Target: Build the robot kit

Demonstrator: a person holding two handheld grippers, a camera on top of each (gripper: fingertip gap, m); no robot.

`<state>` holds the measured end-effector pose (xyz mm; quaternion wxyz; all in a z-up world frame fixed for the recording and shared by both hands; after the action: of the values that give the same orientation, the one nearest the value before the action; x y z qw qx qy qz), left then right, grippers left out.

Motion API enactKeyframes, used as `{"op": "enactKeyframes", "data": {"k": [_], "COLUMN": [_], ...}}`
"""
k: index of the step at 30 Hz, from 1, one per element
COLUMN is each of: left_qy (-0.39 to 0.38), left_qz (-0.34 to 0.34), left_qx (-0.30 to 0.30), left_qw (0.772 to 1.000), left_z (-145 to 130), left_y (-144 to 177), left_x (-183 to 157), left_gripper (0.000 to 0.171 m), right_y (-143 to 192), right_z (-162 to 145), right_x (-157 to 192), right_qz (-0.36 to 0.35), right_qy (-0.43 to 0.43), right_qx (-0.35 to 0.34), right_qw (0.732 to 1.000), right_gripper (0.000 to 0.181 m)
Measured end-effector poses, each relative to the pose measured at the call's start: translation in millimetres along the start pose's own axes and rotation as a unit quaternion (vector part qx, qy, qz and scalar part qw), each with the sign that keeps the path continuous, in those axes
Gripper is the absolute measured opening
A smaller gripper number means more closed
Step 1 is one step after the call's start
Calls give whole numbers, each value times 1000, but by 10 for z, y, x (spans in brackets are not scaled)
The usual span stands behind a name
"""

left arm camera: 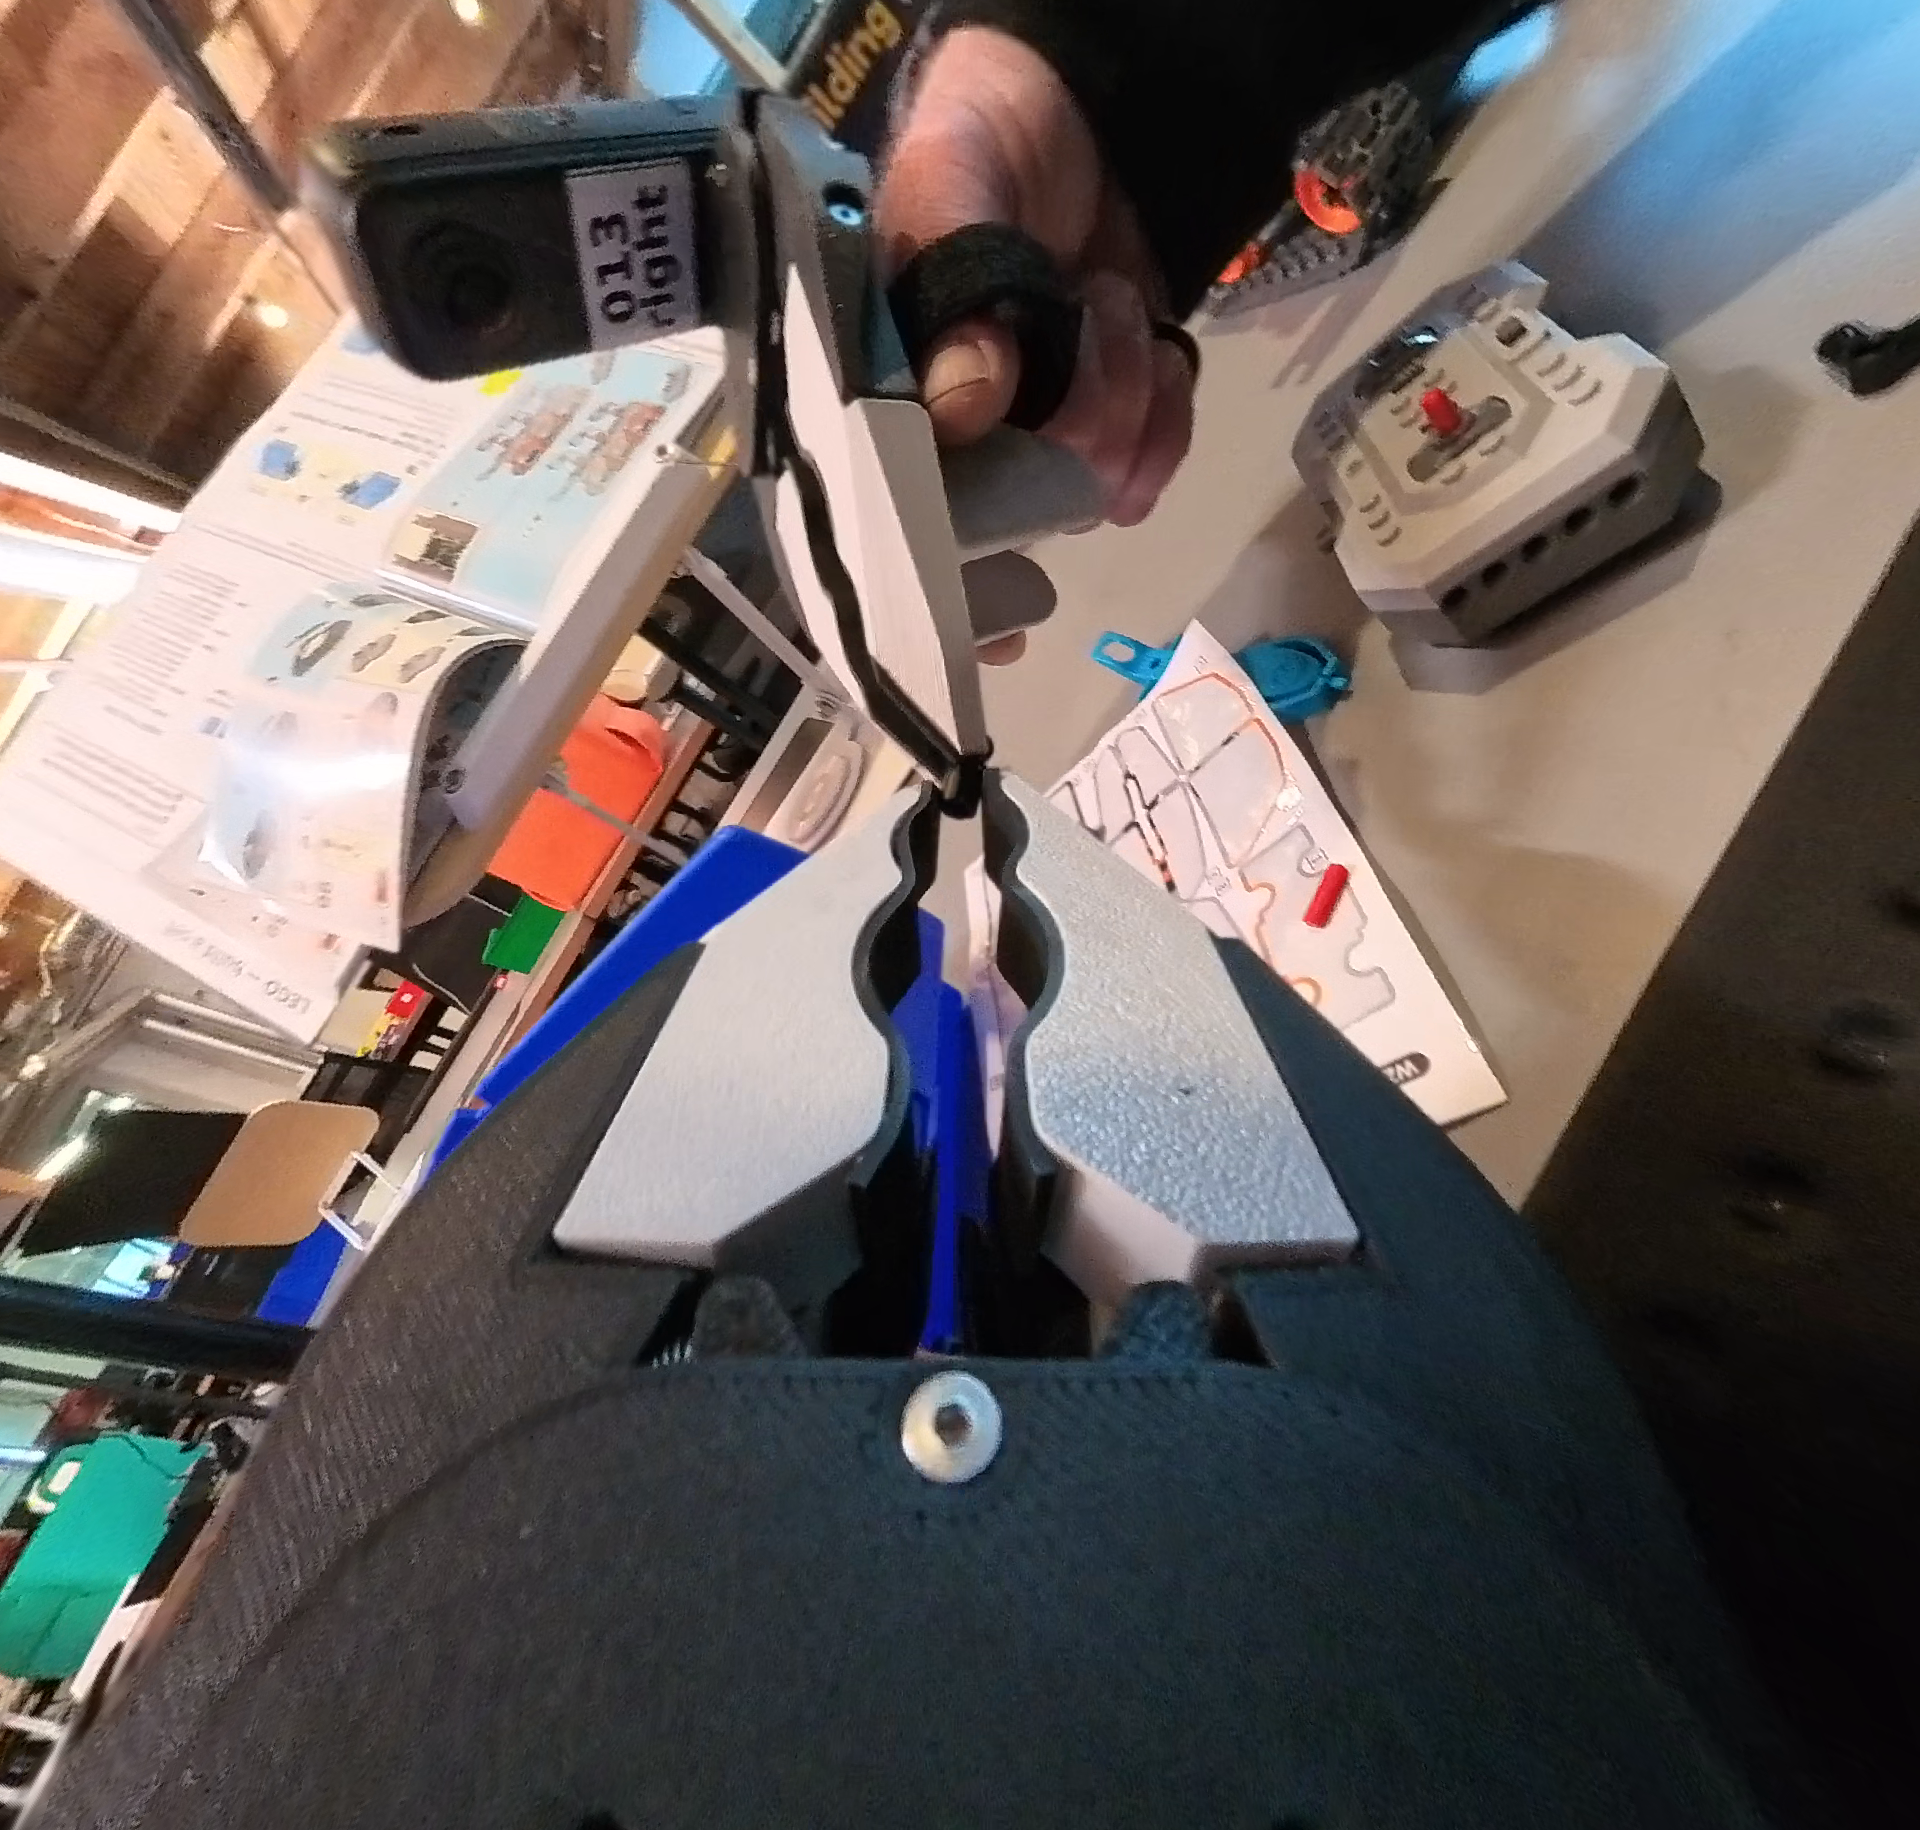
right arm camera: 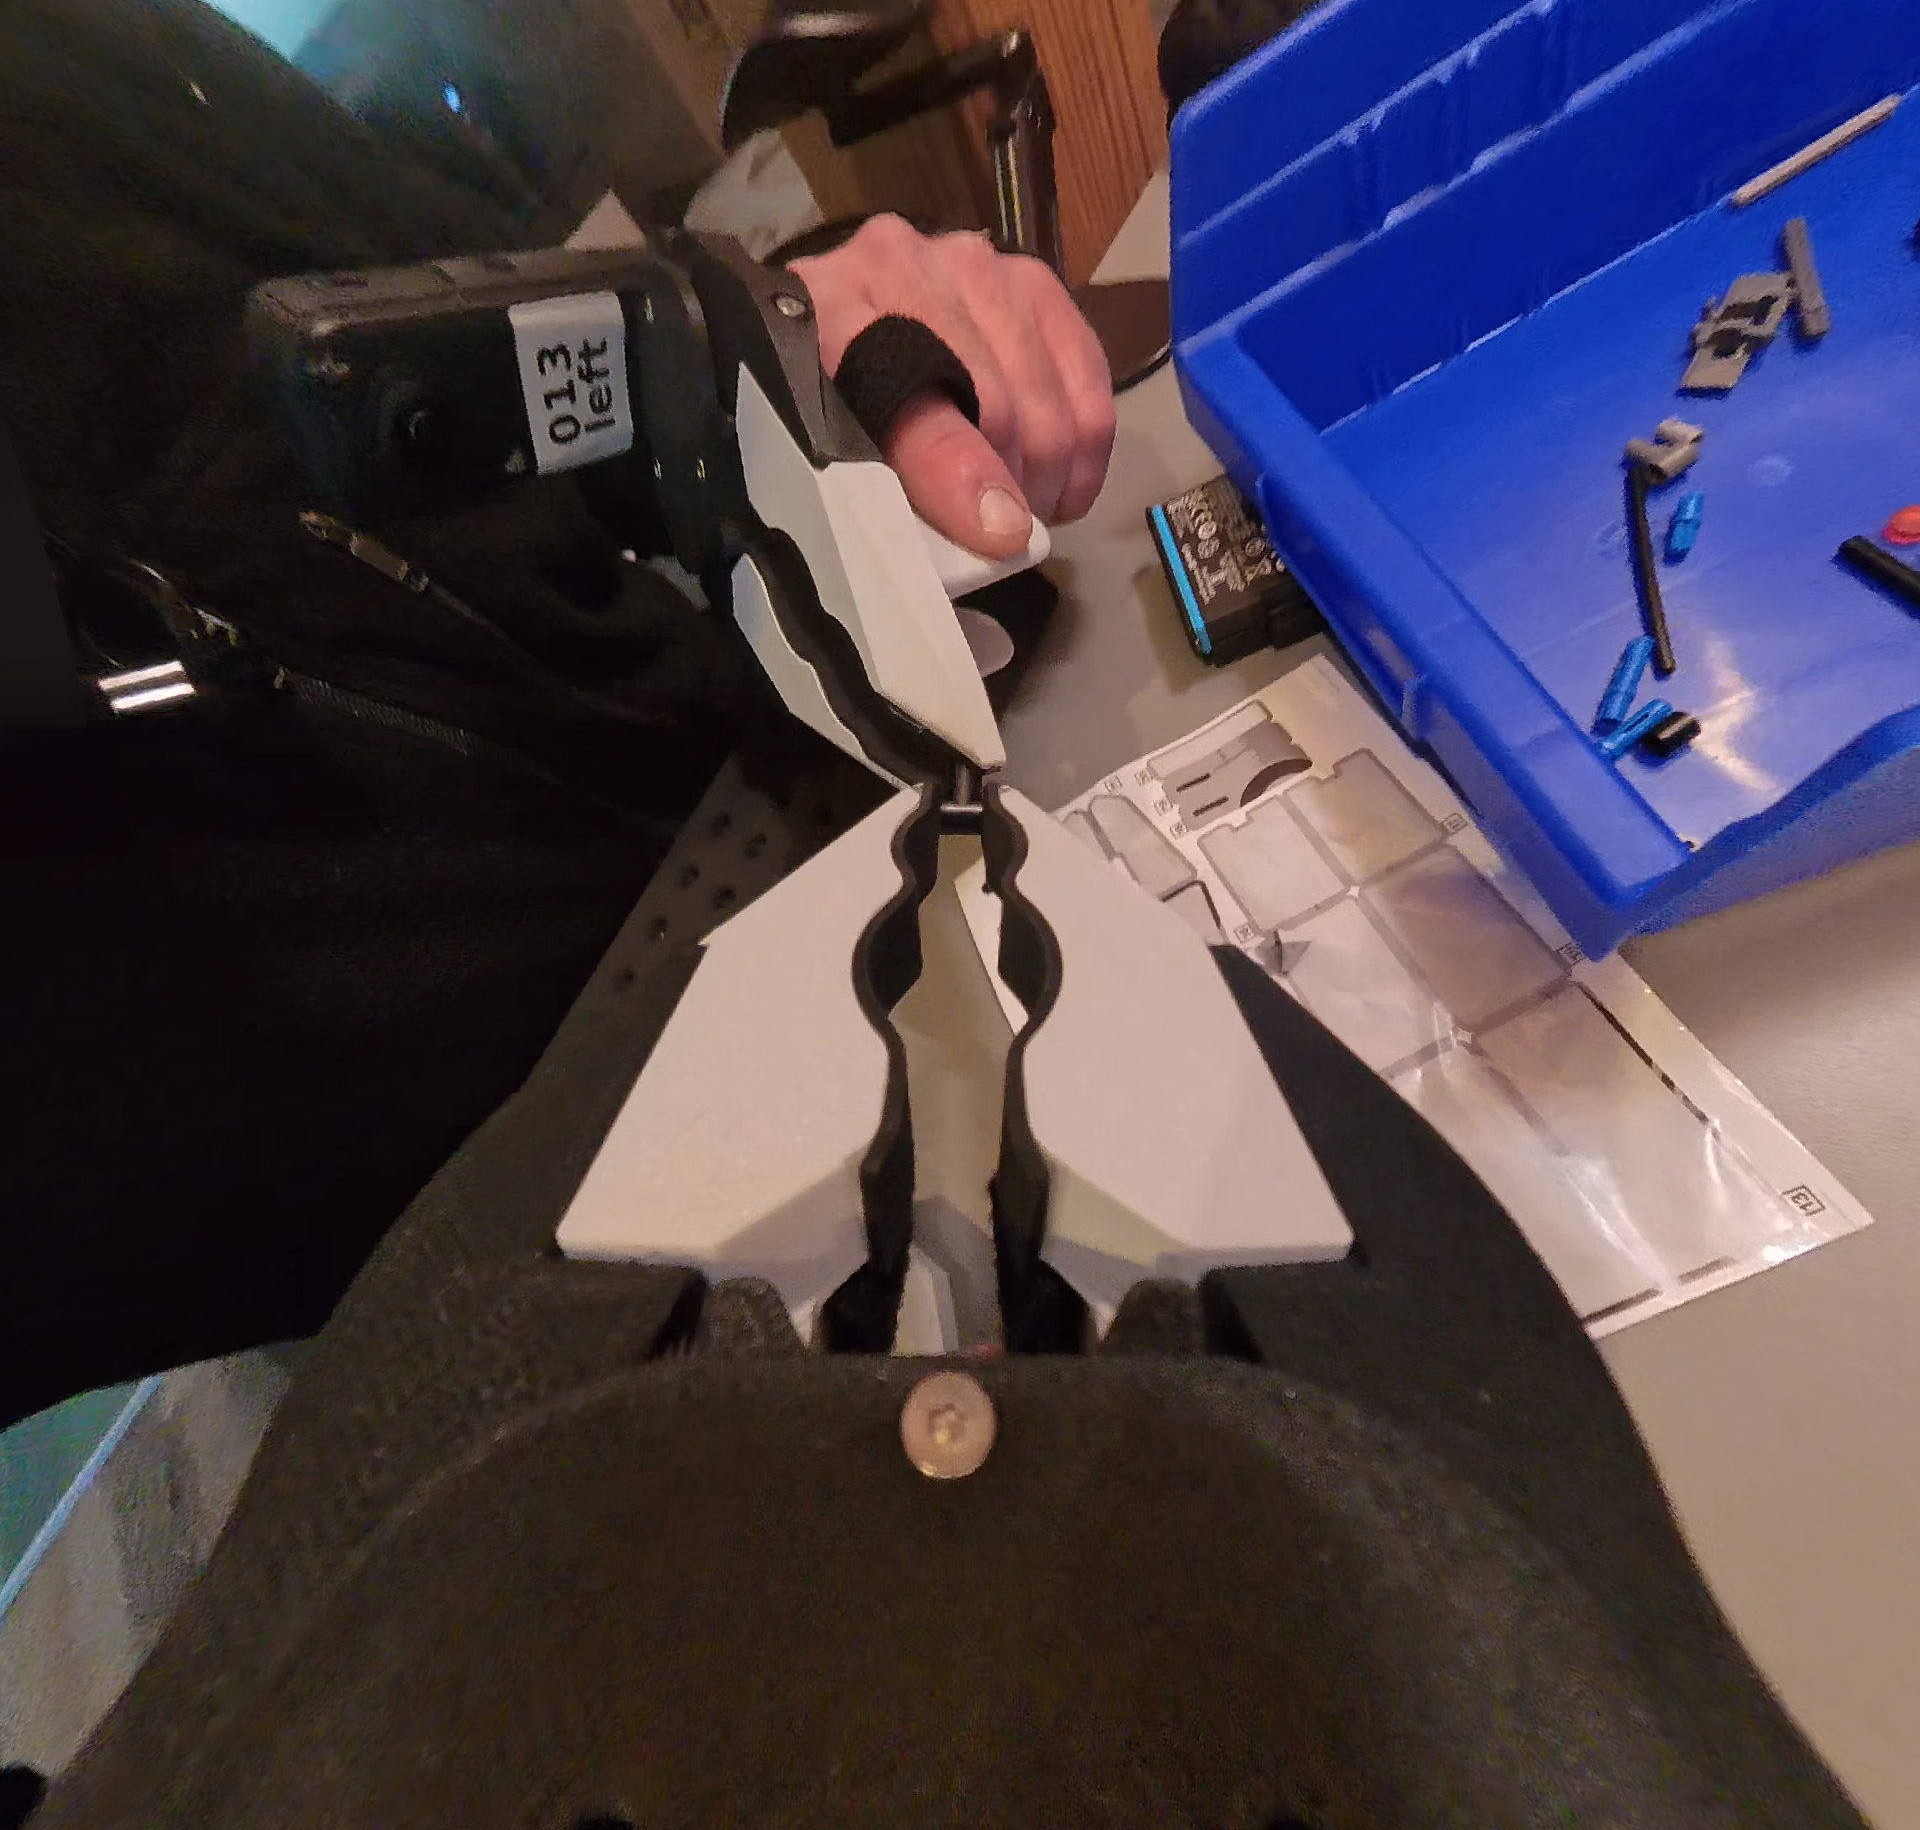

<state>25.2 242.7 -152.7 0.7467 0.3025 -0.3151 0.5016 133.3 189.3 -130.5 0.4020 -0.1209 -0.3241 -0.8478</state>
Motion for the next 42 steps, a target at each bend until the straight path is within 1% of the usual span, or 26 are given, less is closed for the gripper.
{"op": "enactKeyframes", "data": {"k": [9, 16, 20, 28, 32, 37, 39, 40, 42], "left_qy": [59, 103, 129, 127, 112, 115, 117, 123, 141], "left_qz": [58, 75, 74, 74, 73, 60, 38, 16, -50], "left_qx": [-32, -51, -62, -64, -60, -59, -45, -38, -20], "left_qw": [996, 991, 987, 987, 989, 990, 991, 991, 989], "left_z": [49, 46, 44, 50, 72, 92, 75, 57, 26], "left_y": [48, 67, 77, 69, 57, 10, -43, -77, -171], "left_x": [163, 228, 266, 266, 239, 219, 188, 166, 86], "left_gripper": [5, 5, 5, 5, 5, 6, 13, 15, 21], "right_y": [80, 178, 189, 136, 92, 122, 176, 214, 296], "right_z": [115, 170, 135, 153, 159, 138, 94, 54, -63], "right_x": [97, 147, 137, 190, 185, 221, 280, 318, 408], "right_qz": [-15, -33, -54, -69, -79, -109, -145, -170, -224], "right_qy": [-9, -6, -7, 5, 8, 15, 24, 29, 32], "right_qx": [-115, -176, -183, -183, -171, -156, -129, -110, -65], "right_qw": [993, 984, 982, 981, 982, 982, 981, 979, 972], "right_gripper": [9, 12, 15, 15, 6, 5, 5, 5, 5]}}
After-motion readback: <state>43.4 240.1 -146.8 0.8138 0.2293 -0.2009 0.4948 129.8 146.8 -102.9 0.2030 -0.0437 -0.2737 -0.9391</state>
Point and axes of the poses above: each gripper's, where its closed fingertips meet, y back along the fingers, z out of its top, x = y × z across the jaws, the point moved 7 cm from there along y, back along the fingers, and after that the axes turned 2 degrees about -y, right-handed, at the moved point
